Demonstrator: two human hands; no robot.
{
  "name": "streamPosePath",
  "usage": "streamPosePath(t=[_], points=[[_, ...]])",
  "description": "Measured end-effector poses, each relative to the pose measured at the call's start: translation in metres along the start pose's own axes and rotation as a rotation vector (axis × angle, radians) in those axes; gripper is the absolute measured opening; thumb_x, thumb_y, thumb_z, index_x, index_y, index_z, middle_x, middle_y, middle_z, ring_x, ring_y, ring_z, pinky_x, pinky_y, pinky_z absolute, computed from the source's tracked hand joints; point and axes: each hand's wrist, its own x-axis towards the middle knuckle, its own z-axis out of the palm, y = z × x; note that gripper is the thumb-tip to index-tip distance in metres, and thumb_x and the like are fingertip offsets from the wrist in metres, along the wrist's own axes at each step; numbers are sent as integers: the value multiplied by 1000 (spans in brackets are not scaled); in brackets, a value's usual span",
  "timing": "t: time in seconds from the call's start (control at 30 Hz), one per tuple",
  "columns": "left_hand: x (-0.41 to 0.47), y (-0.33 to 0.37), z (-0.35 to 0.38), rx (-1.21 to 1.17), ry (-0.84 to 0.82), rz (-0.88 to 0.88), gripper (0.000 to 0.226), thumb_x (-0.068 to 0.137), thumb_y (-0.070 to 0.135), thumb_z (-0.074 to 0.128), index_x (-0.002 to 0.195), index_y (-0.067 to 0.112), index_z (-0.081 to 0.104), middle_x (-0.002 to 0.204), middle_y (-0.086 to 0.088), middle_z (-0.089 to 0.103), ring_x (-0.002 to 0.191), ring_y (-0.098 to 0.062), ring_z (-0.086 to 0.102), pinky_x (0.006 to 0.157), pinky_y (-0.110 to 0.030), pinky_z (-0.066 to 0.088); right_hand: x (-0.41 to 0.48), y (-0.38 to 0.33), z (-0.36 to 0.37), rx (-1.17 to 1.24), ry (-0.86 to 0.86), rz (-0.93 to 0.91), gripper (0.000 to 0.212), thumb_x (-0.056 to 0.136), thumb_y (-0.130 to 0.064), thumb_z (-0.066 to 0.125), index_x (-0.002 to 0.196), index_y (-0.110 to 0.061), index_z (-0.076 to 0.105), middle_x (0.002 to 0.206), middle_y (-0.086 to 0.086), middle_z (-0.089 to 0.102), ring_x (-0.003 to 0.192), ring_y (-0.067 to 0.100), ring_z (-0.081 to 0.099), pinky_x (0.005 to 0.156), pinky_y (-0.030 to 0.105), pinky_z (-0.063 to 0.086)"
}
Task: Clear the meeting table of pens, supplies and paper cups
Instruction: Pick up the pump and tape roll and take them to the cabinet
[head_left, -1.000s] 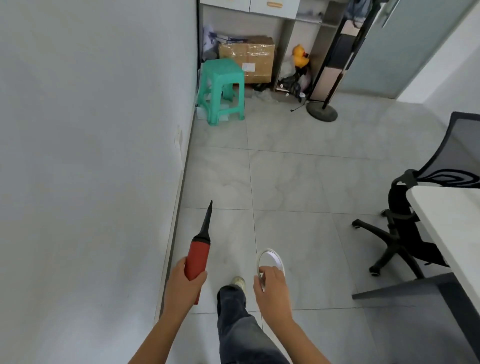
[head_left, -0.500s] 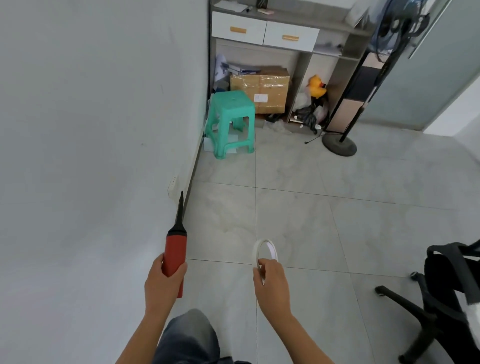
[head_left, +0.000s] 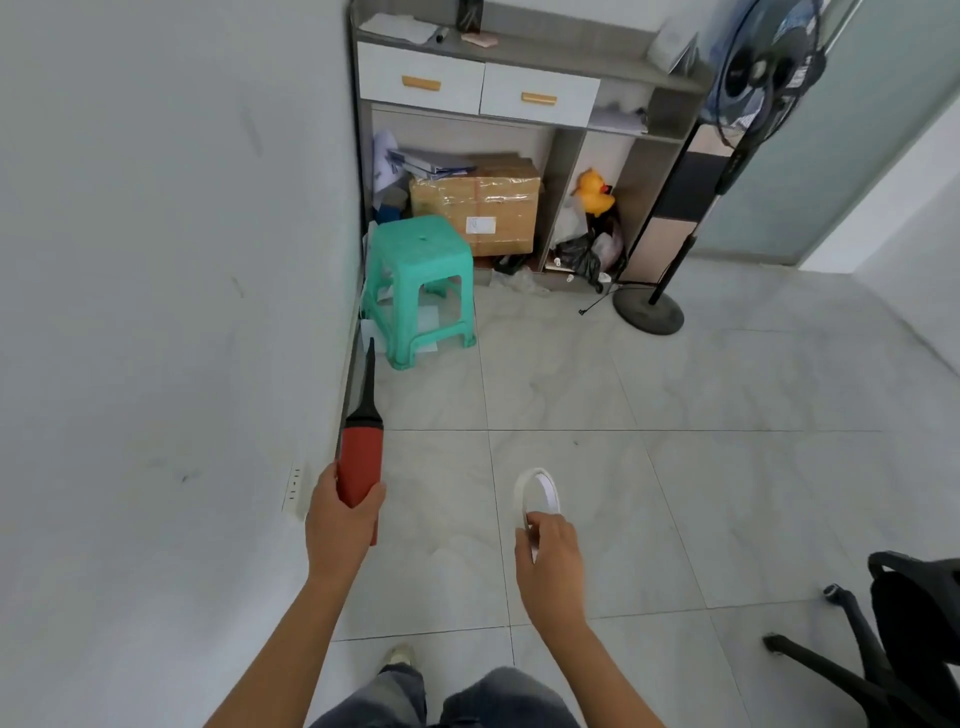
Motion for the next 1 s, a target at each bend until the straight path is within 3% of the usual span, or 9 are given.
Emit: streamPosePath(t=[0.17, 0.27, 0.4, 0.47, 0.63, 0.83, 1.0], points=[[31, 3, 35, 51, -121, -59, 50, 85, 19, 61, 130, 9, 40, 105, -2, 49, 85, -20, 52, 76, -29, 43, 35, 7, 13, -68, -19, 112, 18, 91, -16, 52, 104, -6, 58, 100, 7, 58, 82, 17, 48, 76, 27, 48], [53, 6, 56, 100, -165, -112, 53, 85, 20, 61, 132, 8, 39, 103, 0, 48, 83, -19, 52, 77, -32, 48, 70, 12, 16, -82, -28, 143, 18, 90, -13, 52, 104, -3, 59, 106, 10, 59, 91, 22, 51, 80, 31, 48], [105, 29, 91, 102, -100, -88, 47, 86, 18, 60, 127, 7, 42, 81, 11, 45, 66, -5, 46, 56, -20, 38, 141, 17, 17, -50, 2, 80, 16, 89, -10, 53, 102, -2, 60, 108, 9, 59, 98, 23, 51, 83, 31, 48], [133, 46, 116, 95, -71, -75, 46, 86, 17, 60, 127, 6, 42, 83, 7, 46, 65, -4, 45, 54, -18, 35, 187, 23, 13, -47, 21, 28, 15, 89, -10, 54, 100, -2, 60, 106, 9, 61, 93, 20, 50, 84, 31, 49], [193, 101, 182, 36, -29, -56, 49, 86, 17, 59, 130, 5, 40, 102, -4, 48, 85, -22, 50, 74, -31, 42, 309, 30, -24, -46, 84, -52, 17, 91, -13, 51, 101, -2, 59, 101, 11, 62, 86, 19, 49, 83, 33, 48], [241, 135, 242, 38, -23, -66, 53, 87, 22, 58, 133, 8, 37, 120, -13, 52, 94, -22, 50, 87, -38, 45, 395, 51, -44, -75, 81, -39, 18, 91, -14, 52, 103, -3, 59, 99, 10, 62, 92, 25, 54, 81, 36, 48], [279, 140, 265, 74, -2, -149, 52, 87, 20, 58, 132, 7, 38, 123, -17, 53, 91, -23, 49, 87, -39, 45, 436, 63, -27, -121, 39, -93, 6, 84, -7, 61, 89, -4, 63, 83, 10, 67, 77, 30, 60, 72, 38, 45]])
